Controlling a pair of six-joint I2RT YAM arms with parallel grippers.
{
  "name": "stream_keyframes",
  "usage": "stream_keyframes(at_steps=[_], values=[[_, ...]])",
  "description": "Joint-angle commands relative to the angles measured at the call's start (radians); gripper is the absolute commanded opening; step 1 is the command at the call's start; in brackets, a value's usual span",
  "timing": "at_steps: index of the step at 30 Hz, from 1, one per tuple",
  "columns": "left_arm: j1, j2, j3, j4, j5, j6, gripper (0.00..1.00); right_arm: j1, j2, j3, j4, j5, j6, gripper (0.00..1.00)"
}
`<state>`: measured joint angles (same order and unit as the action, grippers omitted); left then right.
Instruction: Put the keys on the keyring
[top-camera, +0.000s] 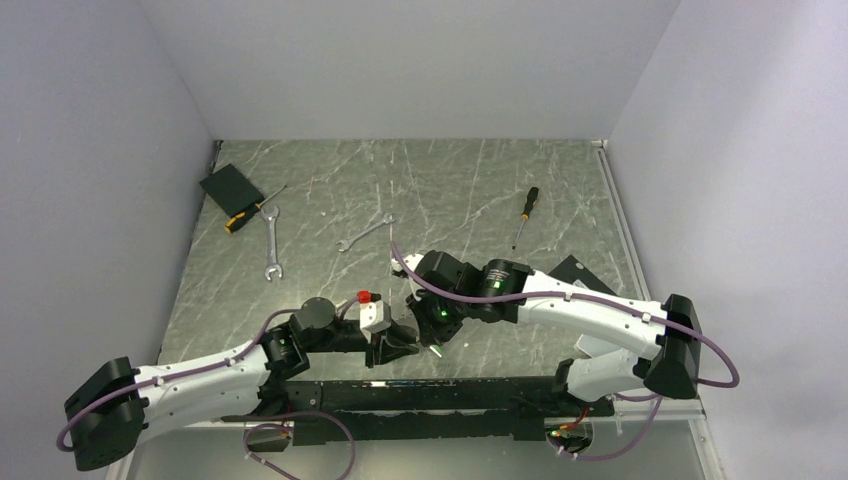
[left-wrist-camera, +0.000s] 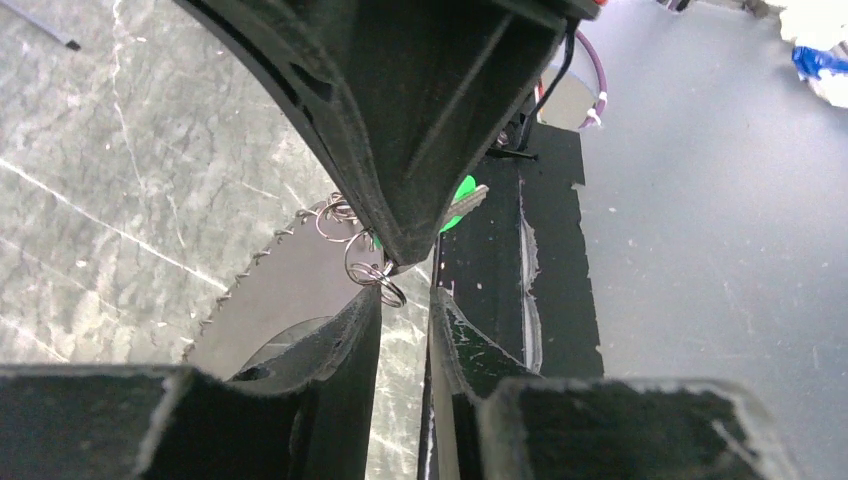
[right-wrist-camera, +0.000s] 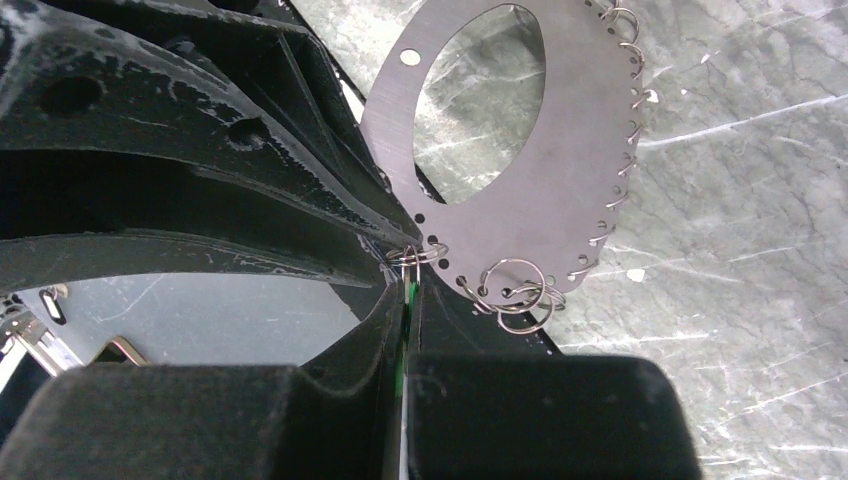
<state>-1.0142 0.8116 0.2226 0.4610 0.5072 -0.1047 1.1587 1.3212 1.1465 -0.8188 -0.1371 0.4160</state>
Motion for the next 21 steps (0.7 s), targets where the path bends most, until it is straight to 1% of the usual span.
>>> stream_keyframes(at_steps=[1, 3, 6, 9, 11, 13, 17, 19, 21], values=[[-0.021, 0.011, 0.0, 0.073, -0.086, -0.107, 0.29, -0.005, 0.004, 0.043, 0.037, 0.008, 0.019, 0.0], [-0.029, 0.011, 0.001, 0.073, -0.11, -0.103, 0.28, -0.005, 0.009, 0.042, 0.039, 0.004, 0.022, 0.0], [-0.036, 0.012, 0.011, 0.055, -0.144, -0.084, 0.19, -0.006, 0.007, 0.044, 0.038, 0.001, 0.025, 0.0], [-0.038, 0.024, 0.023, 0.041, -0.167, -0.069, 0.14, -0.005, 0.001, 0.044, 0.039, 0.002, 0.027, 0.0], [-0.039, 0.04, 0.027, 0.054, -0.177, -0.063, 0.08, -0.005, -0.003, 0.044, 0.043, -0.003, 0.03, 0.0], [-0.041, 0.049, 0.034, 0.059, -0.18, -0.047, 0.0, -0.005, -0.006, 0.041, 0.048, -0.011, 0.032, 0.0], [-0.047, 0.046, 0.051, 0.034, -0.136, 0.019, 0.0, -0.006, -0.022, 0.029, 0.051, -0.011, 0.034, 0.0], [-0.047, 0.033, 0.05, 0.021, -0.081, 0.083, 0.0, -0.006, -0.032, 0.016, 0.056, -0.006, 0.03, 0.0], [-0.047, 0.007, 0.044, 0.006, -0.058, 0.166, 0.0, -0.01, -0.036, 0.006, 0.055, -0.008, 0.027, 0.0]])
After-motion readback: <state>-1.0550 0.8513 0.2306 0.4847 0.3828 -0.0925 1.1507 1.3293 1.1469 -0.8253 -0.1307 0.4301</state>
